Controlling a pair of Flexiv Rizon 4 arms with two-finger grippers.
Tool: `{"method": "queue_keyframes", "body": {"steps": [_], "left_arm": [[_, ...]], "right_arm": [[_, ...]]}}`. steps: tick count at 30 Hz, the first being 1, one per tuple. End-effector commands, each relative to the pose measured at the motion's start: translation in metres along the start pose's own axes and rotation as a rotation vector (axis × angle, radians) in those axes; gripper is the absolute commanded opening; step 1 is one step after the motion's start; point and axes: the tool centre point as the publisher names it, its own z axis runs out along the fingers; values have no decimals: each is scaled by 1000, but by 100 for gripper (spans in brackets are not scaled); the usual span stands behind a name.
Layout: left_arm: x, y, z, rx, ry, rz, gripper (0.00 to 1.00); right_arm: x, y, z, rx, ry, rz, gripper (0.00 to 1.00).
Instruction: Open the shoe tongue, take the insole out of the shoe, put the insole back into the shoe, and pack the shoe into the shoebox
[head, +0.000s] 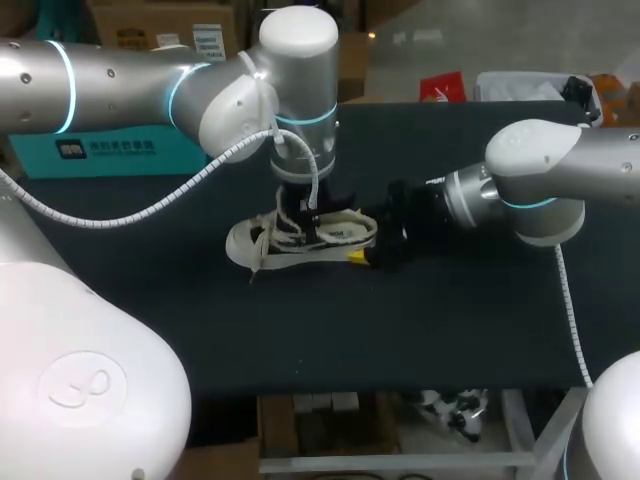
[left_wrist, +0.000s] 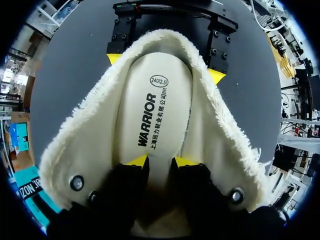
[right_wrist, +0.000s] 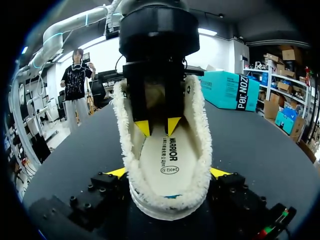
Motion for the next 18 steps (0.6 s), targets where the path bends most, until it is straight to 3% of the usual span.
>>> {"method": "queue_keyframes", "body": {"steps": [1,11,18], "left_arm": [[-12,-6,39,7,-43,-2,33],[-27,-13,47,55,-190,-17,32],[-43,-17,47,67,-247,-40,32]], "right_arm": [[-1,-1,0,-3,2,-1,0],[-1,-1,0,-3,2,-1,0],[-1,-1,0,-3,2,-1,0]]}}
